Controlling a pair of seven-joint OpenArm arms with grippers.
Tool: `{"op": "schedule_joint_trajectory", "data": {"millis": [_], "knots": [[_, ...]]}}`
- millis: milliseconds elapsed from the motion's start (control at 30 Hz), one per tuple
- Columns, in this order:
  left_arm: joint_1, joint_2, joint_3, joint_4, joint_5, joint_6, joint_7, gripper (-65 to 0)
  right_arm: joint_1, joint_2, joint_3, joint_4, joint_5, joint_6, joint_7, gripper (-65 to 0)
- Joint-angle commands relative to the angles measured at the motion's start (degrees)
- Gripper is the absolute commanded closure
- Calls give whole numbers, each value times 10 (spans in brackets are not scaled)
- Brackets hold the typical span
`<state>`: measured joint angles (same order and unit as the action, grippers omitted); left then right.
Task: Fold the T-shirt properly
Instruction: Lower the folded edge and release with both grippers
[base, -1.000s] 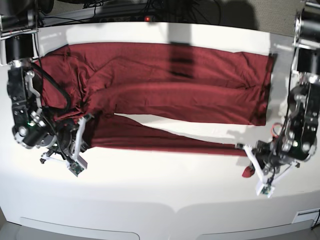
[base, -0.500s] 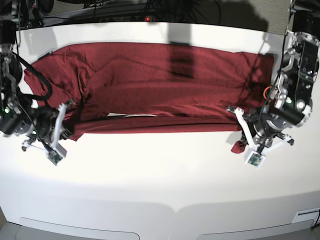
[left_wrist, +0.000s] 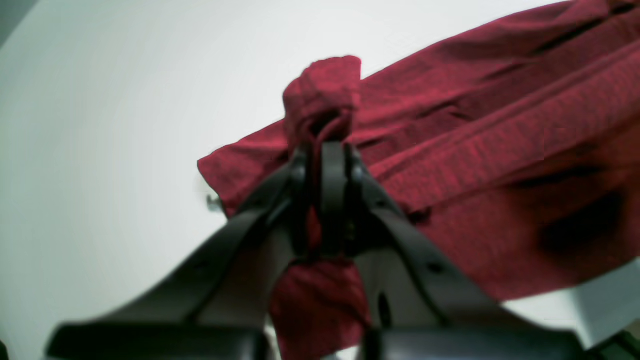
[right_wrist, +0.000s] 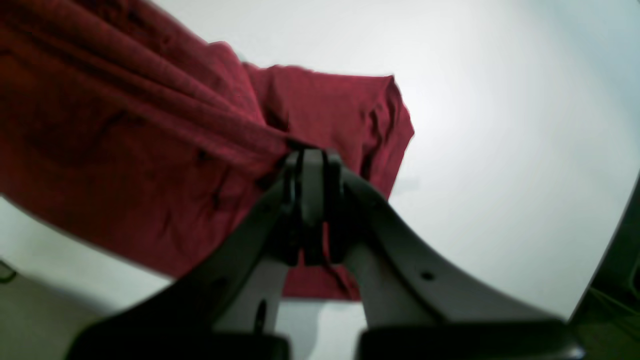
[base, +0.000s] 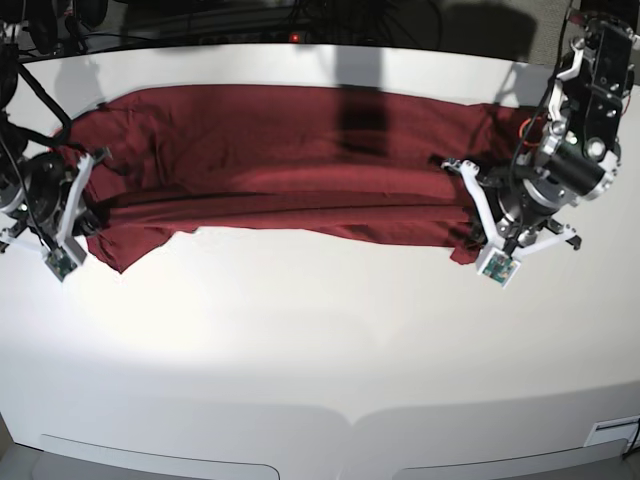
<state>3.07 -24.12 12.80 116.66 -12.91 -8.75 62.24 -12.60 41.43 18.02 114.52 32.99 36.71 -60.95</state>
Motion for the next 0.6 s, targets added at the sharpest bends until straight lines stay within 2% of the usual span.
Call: {"op": "schedule_joint_trajectory", "data": {"millis": [0,400,567], "knots": [[-2,-7,-5,12,11,4,0,0,-8,13,20,16,-8,-5,-2,0],[22,-7,-5,15,12,4,12,0,-151,12,171,78,66,-4,-26,0],[40,-7,-5,15,46,5,3,0,-182,-4,187,78,82,-4,-25,0]]}}
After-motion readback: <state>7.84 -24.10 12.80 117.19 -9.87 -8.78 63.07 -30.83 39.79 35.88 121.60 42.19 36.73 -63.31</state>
